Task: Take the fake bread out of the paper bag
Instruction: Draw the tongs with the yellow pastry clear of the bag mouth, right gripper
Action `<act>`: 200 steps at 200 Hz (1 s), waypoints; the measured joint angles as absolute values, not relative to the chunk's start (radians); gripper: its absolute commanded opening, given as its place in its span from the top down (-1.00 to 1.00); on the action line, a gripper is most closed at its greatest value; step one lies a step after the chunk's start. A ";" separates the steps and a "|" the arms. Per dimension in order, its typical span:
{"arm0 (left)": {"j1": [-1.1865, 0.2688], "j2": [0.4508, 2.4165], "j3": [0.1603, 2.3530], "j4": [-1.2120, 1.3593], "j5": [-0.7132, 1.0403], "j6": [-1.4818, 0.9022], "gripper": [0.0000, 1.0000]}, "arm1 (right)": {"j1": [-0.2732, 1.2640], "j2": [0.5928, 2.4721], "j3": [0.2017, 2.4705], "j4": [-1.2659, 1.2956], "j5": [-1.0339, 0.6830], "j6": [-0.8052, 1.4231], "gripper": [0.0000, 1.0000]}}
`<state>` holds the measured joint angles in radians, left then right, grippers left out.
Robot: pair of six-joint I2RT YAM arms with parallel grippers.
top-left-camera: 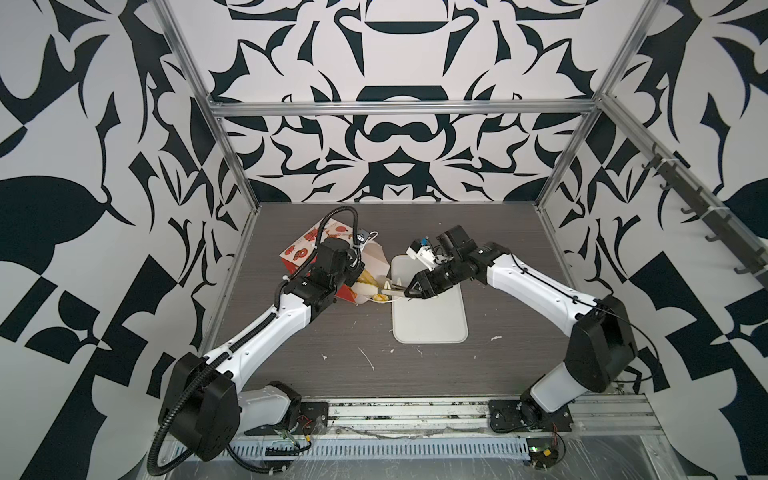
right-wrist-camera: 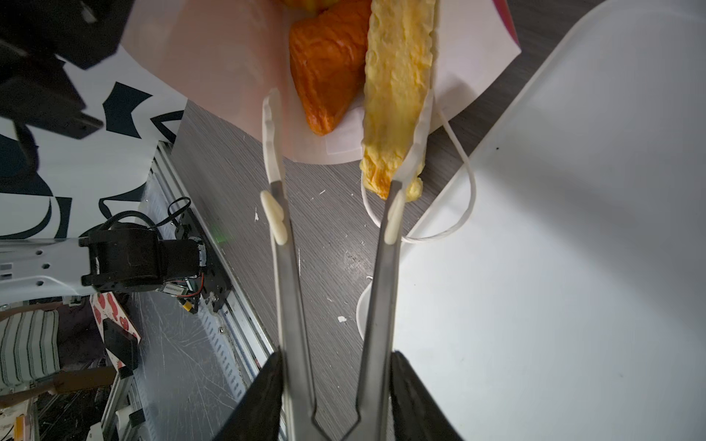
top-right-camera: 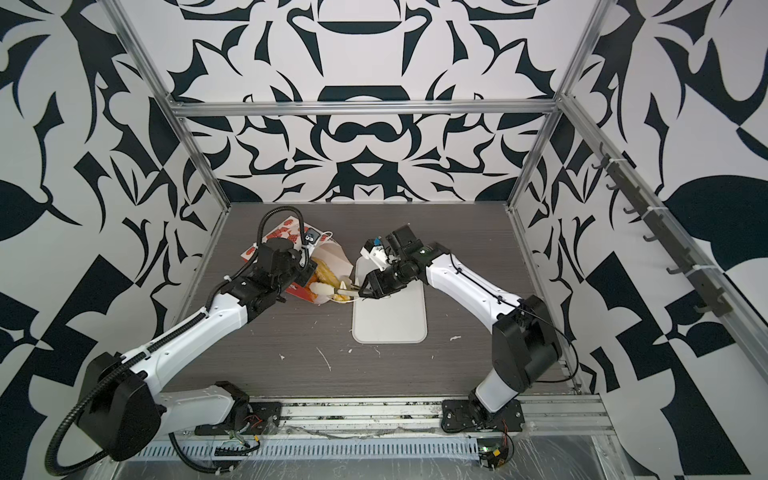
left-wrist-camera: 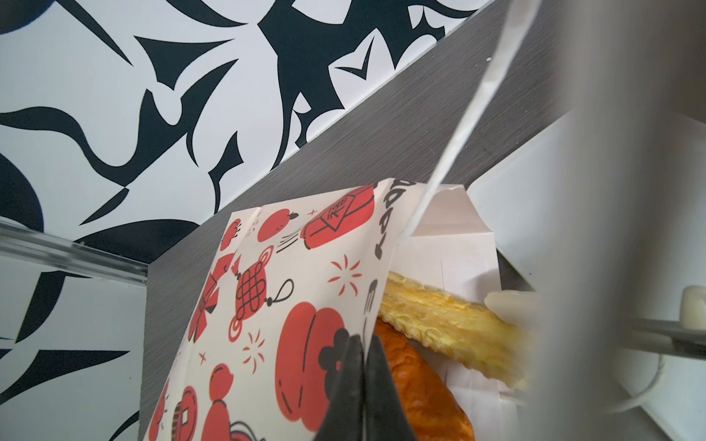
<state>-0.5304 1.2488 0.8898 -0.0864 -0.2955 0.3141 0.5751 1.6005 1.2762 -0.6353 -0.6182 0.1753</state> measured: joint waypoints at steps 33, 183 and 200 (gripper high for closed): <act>-0.530 1.248 0.890 -0.086 -0.295 0.314 1.00 | 0.584 1.621 1.284 -0.670 -0.562 0.150 0.23; -0.530 1.248 0.890 -0.087 -0.295 0.314 1.00 | 0.632 1.656 1.360 -0.727 -0.438 0.121 0.29; -0.530 1.248 0.890 -0.087 -0.295 0.314 1.00 | 0.640 1.662 1.366 -0.733 -0.431 0.118 0.29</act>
<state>-0.5304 1.2484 0.8898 -0.0868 -0.2955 0.3141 0.6395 1.6619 1.3663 -0.7330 -0.4313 0.1184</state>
